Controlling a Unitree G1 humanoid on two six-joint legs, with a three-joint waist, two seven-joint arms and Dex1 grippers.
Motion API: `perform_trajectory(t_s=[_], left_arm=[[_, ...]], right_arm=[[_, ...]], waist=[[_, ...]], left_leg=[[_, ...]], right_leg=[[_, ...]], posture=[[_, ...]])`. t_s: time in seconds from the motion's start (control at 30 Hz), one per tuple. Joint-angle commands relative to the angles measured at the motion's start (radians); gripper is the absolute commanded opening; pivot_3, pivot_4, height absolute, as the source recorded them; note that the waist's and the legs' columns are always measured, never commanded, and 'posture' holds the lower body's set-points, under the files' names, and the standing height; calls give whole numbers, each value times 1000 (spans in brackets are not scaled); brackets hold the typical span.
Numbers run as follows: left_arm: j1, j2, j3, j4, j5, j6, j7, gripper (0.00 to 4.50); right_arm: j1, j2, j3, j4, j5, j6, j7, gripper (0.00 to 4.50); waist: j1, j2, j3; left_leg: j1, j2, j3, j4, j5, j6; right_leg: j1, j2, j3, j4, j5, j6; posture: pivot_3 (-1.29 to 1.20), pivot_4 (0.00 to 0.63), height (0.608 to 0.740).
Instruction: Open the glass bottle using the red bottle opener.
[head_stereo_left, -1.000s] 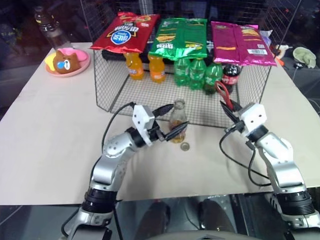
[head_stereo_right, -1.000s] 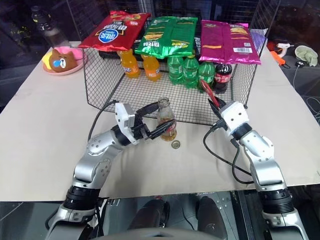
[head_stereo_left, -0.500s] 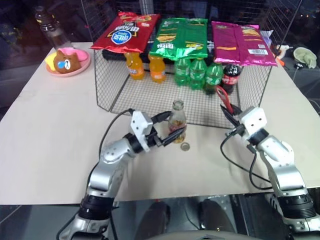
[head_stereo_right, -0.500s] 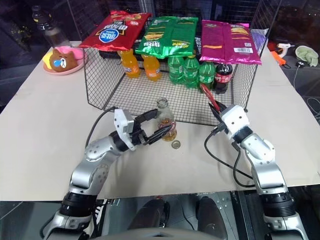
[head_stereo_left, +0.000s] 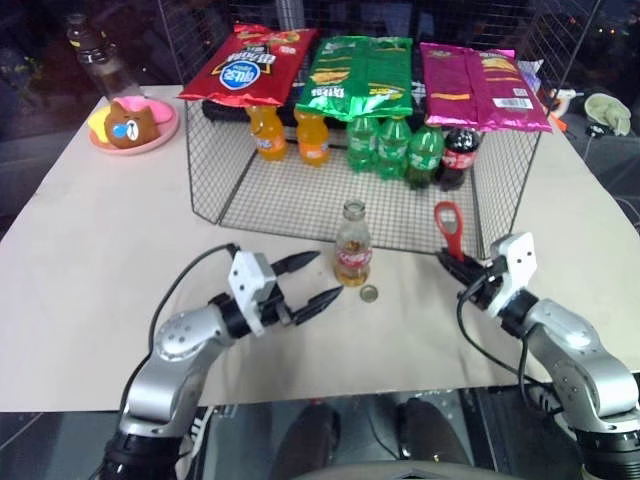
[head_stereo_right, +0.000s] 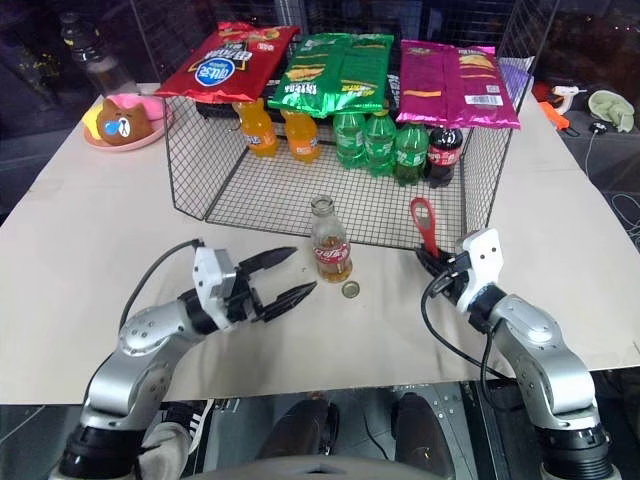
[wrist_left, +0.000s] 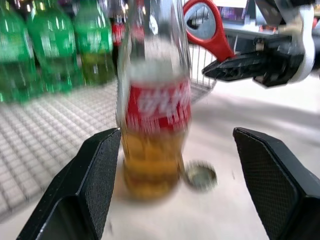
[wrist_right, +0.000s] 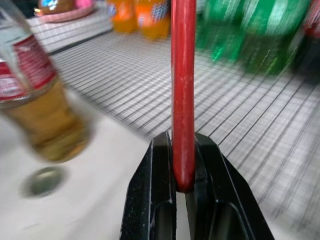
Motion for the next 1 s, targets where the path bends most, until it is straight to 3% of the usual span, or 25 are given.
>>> perform_trajectory(t_s=[0.03, 0.3, 0.4, 0.63, 0.83, 1.0], left_arm=[[33, 0, 24, -4, 18, -50, 3, 3699], [104, -31, 64, -2, 11, -51, 65, 3738], [133, -42, 99, -3, -3, -31, 102, 3738], [210, -35, 143, -26, 13, -15, 133, 3738], [271, -23, 170, -46, 28, -17, 145, 3738], [286, -19, 163, -54, 57, -12, 162, 3738]], right_arm=[[-2, -11, -21, -35, 42, 73, -17, 0], [53, -117, -1, -31, -53, 23, 59, 3571], [107, -160, -8, -20, -93, -69, 132, 3571], [220, -192, -156, 84, -132, -418, 335, 3571], [275, -244, -281, 217, -99, -596, 531, 3571], [257, -246, -301, 283, -93, -640, 590, 3571]], waist=[[3, 0, 0], [3, 1, 0], [3, 0, 0], [3, 0, 0], [3, 0, 0], [2, 0, 0]], left_leg=[[0, 0, 0, 0, 0, 0], [0, -1, 0, 0, -1, 2], [0, -2, 0, 0, -2, 3], [1, -1, 1, 0, -2, 4], [2, -1, 0, 0, -2, 4], [3, 0, 1, 0, -3, 4]], right_leg=[[0, 0, 0, 0, 0, 0], [0, 1, -1, 0, 0, 0], [1, 1, -1, 0, 0, 0], [2, 1, -1, 0, 0, 0], [3, 1, -1, 0, 0, 0], [4, 0, 0, 0, 0, 0]], posture=[[0, 150, 740], [0, 150, 740], [0, 150, 740], [0, 150, 740], [0, 150, 740], [0, 150, 740]])
